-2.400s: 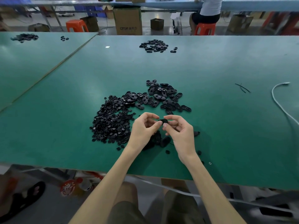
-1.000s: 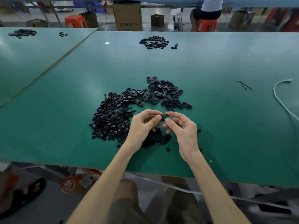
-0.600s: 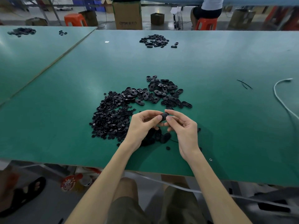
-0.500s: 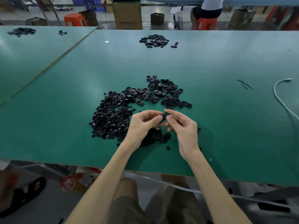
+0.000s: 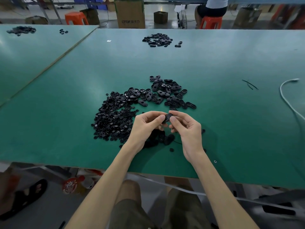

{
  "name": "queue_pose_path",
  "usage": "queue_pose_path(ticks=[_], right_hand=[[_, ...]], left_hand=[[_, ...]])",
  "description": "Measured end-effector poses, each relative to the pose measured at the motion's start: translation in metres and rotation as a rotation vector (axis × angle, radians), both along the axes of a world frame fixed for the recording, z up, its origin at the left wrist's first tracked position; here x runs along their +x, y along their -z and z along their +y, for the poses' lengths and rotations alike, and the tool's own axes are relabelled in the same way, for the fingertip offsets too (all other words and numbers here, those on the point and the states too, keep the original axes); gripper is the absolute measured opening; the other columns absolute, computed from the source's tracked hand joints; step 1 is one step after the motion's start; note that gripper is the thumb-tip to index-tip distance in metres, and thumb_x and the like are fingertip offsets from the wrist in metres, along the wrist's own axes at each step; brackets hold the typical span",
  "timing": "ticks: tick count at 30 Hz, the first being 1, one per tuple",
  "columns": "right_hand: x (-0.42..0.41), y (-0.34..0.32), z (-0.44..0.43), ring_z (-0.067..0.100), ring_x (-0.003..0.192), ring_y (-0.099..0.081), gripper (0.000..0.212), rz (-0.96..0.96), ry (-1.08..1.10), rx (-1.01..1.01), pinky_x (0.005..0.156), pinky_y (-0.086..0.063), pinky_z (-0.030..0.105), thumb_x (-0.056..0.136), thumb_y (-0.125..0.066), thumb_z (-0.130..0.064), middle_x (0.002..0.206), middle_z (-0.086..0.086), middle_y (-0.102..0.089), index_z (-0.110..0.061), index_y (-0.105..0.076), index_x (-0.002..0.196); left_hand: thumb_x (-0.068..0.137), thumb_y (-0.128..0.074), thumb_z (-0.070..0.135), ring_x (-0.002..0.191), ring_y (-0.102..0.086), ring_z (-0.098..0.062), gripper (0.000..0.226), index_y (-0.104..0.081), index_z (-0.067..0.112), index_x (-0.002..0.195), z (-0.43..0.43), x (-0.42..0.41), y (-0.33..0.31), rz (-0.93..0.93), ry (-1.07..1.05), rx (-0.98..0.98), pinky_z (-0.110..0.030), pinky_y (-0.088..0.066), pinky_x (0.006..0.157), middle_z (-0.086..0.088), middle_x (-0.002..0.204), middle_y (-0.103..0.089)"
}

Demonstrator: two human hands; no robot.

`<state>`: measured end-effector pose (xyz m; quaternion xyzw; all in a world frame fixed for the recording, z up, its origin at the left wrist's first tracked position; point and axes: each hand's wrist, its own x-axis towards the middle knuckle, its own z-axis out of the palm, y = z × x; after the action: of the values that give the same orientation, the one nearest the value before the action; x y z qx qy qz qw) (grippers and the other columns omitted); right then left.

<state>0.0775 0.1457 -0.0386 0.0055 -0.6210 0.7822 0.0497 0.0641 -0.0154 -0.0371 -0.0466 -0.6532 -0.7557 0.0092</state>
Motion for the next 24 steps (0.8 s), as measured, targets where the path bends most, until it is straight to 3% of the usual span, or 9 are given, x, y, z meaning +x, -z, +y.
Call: queue_pose_path(ticks=[6, 17, 24], right_hand=[[-0.0028, -0.0002, -0.0009, 0.012, 0.074, -0.067, 0.019, 0.008, -0.018, 0.002, 0.070, -0.055, 0.021, 0.096, -0.071, -0.004, 0.086, -0.003, -0.076, -0.015, -0.079, 0.110], [-0.0016, -0.0028, -0.0030, 0.013, 0.074, -0.069, 0.022, 0.014, -0.048, -0.009, 0.069, -0.056, 0.021, 0.090, -0.077, 0.001, 0.087, 0.002, -0.077, -0.013, -0.077, 0.106], [-0.0017, -0.0007, -0.0029, 0.015, 0.075, -0.071, 0.021, 0.022, -0.051, 0.010, 0.069, -0.057, 0.022, 0.088, -0.080, -0.001, 0.090, 0.003, -0.078, -0.012, -0.075, 0.106]], left_hand=[[0.093, -0.074, 0.010, 0.070, -0.063, -0.024, 0.018, -0.076, 0.000, 0.108, -0.0021, -0.0029, -0.0016, 0.007, -0.012, -0.046, -0.033, -0.057, 0.075, -0.029, 0.095, -0.073], [0.096, -0.069, 0.003, 0.065, -0.064, -0.015, 0.008, -0.075, 0.006, 0.101, -0.0023, -0.0048, 0.0017, 0.040, -0.026, -0.074, -0.026, -0.056, 0.067, 0.001, 0.080, -0.075], [0.094, -0.072, 0.007, 0.071, -0.066, -0.013, 0.010, -0.076, 0.006, 0.104, -0.0061, -0.0053, 0.0032, 0.047, 0.002, -0.026, -0.024, -0.055, 0.070, -0.007, 0.089, -0.077]])
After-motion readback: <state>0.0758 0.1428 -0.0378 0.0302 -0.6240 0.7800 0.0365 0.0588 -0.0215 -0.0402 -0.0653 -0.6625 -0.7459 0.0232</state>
